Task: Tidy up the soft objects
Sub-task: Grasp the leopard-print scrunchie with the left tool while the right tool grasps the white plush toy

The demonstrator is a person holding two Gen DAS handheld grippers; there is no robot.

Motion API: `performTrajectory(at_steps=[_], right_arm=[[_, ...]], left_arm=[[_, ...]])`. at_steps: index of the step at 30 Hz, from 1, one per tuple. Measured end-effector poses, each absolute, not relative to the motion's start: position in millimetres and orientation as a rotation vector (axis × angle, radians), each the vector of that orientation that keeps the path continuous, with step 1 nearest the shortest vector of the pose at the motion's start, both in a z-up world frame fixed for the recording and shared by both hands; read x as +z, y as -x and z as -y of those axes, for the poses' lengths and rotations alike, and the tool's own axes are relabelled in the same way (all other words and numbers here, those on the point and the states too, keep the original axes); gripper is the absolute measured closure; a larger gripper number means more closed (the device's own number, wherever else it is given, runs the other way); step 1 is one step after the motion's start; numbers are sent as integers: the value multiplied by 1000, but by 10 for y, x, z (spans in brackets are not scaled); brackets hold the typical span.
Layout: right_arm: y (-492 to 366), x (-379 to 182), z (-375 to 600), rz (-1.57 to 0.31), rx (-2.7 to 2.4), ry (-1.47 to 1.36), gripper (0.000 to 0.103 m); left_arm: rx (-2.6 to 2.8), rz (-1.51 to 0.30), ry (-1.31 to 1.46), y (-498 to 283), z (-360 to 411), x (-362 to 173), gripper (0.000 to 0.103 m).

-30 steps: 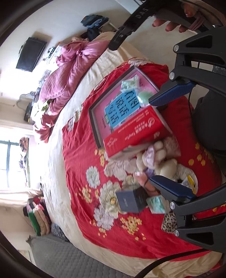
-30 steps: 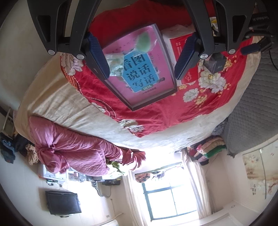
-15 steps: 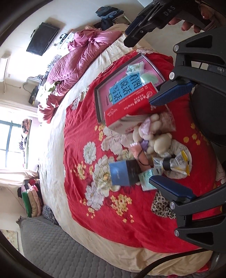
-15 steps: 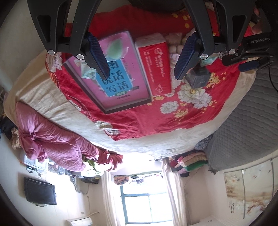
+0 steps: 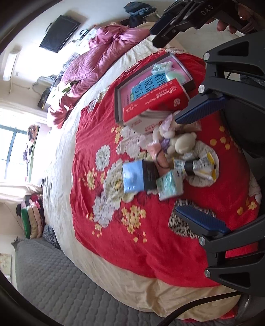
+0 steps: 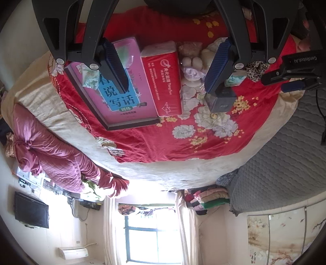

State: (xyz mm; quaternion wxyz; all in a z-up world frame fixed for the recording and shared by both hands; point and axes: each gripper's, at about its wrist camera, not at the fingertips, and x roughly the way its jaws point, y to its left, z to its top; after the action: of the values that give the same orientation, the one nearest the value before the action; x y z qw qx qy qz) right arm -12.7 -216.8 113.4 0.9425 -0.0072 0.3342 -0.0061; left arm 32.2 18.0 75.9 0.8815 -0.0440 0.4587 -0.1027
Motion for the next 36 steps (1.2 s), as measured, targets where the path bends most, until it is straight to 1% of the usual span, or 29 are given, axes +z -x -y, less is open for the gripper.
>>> performTrajectory(at_steps=[9,21,28,36], right_arm=[[66,968,1901,-719,31,89,25],[-30,693,1692,-770,58,188,25],[-73,588,1629,-778,68,218,25],[-145,353,1494,-811,84,310,25]], left_arm=[[-129,-959,152,-358,-665,664,22],[-71,-1012,239,-411,-1153,320,22],[-44,-1059,251,-445,-1295,102,22],[-34,-1113,214,-495,-1220,-166,22]])
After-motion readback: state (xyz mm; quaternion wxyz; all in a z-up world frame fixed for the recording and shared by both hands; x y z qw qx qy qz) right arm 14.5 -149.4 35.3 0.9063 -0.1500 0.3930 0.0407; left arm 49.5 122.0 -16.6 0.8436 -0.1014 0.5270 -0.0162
